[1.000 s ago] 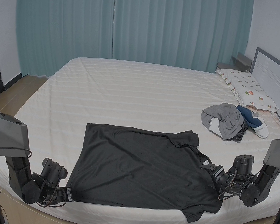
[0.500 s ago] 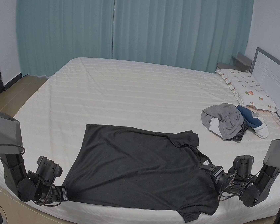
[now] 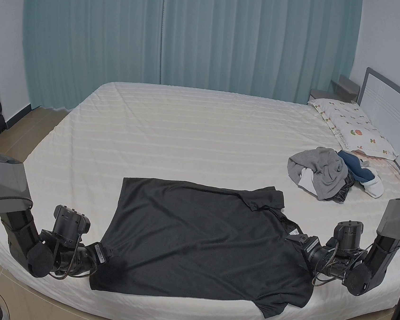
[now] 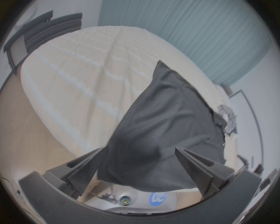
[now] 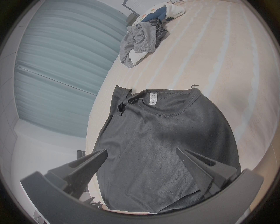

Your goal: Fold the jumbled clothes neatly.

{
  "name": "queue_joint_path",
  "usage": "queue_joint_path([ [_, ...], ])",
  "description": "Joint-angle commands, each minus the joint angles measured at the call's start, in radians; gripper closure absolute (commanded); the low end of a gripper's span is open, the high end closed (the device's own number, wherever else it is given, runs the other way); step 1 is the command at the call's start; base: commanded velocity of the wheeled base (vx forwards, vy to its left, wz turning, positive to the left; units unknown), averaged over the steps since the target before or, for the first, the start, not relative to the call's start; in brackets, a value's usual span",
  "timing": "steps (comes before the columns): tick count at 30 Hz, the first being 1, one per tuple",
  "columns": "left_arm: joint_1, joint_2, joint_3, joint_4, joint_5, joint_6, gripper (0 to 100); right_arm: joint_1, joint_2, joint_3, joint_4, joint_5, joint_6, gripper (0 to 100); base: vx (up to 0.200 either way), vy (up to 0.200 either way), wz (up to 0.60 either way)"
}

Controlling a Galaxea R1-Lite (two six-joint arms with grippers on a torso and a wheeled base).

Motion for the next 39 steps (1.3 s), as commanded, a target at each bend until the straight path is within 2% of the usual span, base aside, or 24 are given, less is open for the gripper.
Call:
queue_joint_path([
  [1, -0.007, -0.021, -0.067, -0.023, -0.030, -0.072, 0, 0.002, -0.003, 0.000, 0.000, 0.002, 0.000, 0, 0.000, 0.000, 0.00],
  [6, -0.005, -0.007, -0.144, -0.014, -0.034, -0.187, 0, 0.011, -0.001, -0.003, 0.000, 0.001, 0.000, 0, 0.040, 0.000, 0.00],
  [19, -0.019, 0.036, -0.173, -0.023, -0.076, -0.250, 0, 0.031, 0.010, -0.126, 0.040, -0.012, 0.006, 0, 0.200, 0.000, 0.00],
  [24, -0.021, 0.073, -0.188, -0.025, -0.073, -0.259, 0, 0.083, 0.050, -0.308, 0.205, -0.082, 0.006, 0, 0.040, 0.000, 0.00],
  [31, -0.018, 0.090, -0.190, -0.042, -0.071, -0.280, 0, 0.117, 0.160, -0.516, 0.342, -0.094, 0.008, 0, 0.000, 0.000, 0.00],
  [37, -0.018, 0.111, -0.187, -0.076, -0.065, -0.284, 0, 0.129, 0.180, -0.606, 0.420, -0.094, 0.008, 0, 0.000, 0.000, 0.00],
  [39, -0.018, 0.116, -0.184, -0.109, -0.062, -0.313, 0, 0.142, 0.211, -0.672, 0.481, -0.096, 0.008, 0, 0.000, 0.000, 0.00],
])
